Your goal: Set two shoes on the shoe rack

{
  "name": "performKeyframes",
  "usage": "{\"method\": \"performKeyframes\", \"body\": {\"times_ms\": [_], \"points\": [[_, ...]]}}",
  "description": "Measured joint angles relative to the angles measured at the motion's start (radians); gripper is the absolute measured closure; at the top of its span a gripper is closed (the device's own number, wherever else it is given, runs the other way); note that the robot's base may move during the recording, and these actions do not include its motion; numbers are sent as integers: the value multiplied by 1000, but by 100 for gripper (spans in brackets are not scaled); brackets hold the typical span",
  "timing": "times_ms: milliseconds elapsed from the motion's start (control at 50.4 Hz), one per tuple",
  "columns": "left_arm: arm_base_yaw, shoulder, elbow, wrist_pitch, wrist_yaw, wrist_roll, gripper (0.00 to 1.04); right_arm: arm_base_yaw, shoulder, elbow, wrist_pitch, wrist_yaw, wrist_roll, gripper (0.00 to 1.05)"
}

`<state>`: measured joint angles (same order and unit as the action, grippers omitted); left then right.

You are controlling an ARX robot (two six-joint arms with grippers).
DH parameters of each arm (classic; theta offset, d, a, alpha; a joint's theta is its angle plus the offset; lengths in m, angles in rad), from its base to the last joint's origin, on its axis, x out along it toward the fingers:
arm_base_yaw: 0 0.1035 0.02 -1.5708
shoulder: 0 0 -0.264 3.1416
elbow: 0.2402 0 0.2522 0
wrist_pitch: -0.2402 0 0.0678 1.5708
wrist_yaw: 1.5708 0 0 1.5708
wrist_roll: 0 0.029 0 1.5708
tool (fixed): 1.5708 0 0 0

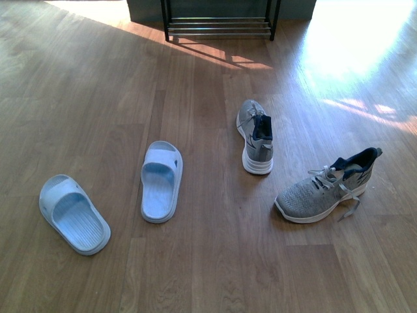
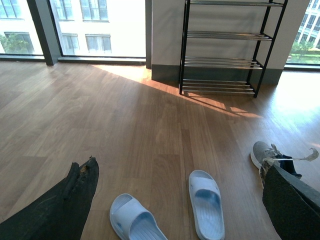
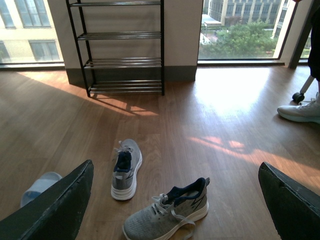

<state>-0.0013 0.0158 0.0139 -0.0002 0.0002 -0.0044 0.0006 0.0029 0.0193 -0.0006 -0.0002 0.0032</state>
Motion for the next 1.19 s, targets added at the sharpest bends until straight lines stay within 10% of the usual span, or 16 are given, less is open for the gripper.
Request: {"method": "performKeyframes", "body": {"times_ms": [1191], "points": [[0, 0, 0, 0, 0, 0, 9, 0, 0, 0, 0, 0, 0, 9]]}}
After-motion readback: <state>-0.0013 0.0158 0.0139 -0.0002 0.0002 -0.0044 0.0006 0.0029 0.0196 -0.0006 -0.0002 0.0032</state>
